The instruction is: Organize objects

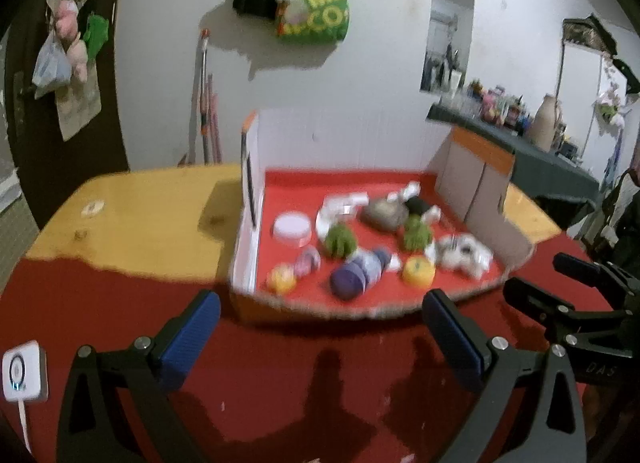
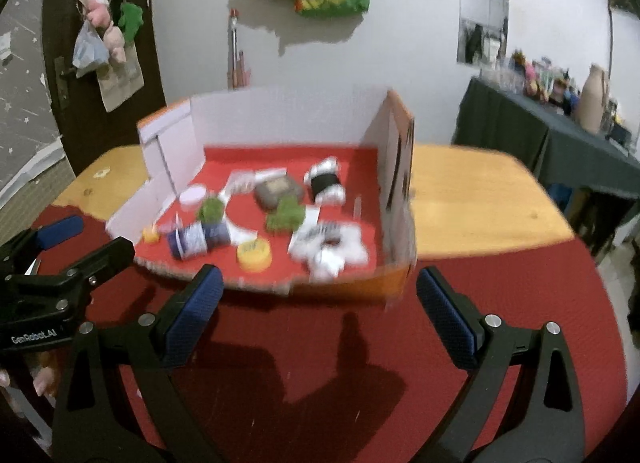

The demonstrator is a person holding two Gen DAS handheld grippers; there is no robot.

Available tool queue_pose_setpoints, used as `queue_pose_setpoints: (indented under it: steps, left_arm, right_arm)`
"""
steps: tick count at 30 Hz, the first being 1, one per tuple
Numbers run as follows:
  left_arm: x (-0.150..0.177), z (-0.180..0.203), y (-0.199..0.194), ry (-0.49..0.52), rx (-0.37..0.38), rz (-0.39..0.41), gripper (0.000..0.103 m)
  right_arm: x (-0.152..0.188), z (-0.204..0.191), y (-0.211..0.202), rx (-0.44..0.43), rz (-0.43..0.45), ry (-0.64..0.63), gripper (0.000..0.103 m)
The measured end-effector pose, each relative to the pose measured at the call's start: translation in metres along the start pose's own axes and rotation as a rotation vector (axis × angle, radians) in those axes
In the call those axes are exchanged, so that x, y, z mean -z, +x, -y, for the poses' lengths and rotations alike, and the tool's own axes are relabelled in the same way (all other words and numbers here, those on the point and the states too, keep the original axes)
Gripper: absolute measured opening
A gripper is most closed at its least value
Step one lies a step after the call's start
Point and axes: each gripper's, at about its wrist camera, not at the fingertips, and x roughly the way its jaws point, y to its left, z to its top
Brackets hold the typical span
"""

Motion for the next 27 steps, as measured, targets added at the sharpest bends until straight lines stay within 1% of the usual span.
queue_pose_setpoints:
  steps: [5, 7, 11, 14, 16, 18, 27]
  left_arm:
    - [0.019, 0.000, 0.008, -0.011, -0.029, -0.094, 0.103]
    - [0.023, 0.000, 0.012, -0.016, -0.033, -0.119, 0.103]
    - [0.031, 0.001, 0.027, -0.034, -0.032, -0.202, 0.103]
    - [0.037, 0.002, 0.035, -0.051, -0.032, -0.247, 0.103]
    - [0.038, 0.005, 0.035, -0.032, -0.062, -0.242, 0.103]
    - [0.040, 0.008, 0.036, -0.019, -0.086, -0.250, 0.103]
    - [0.039, 0.003, 0.037, -0.033, -0.114, -0.254, 0.103]
  right_arm:
    - [0.018, 0.005, 0.011, 0.007, -0.084, 0.013, 0.099]
    - [0.022, 0.006, 0.015, 0.028, -0.109, 0.004, 0.099]
    - [0.029, 0.006, 0.026, 0.064, -0.162, -0.011, 0.099]
    - [0.032, 0.007, 0.033, 0.085, -0.209, -0.007, 0.099]
    - [0.034, 0.007, 0.038, 0.083, -0.236, -0.006, 0.099]
    - [0.034, 0.008, 0.038, 0.089, -0.239, 0.003, 0.100]
    - [0.035, 0.009, 0.037, 0.094, -0.247, 0.009, 0.103]
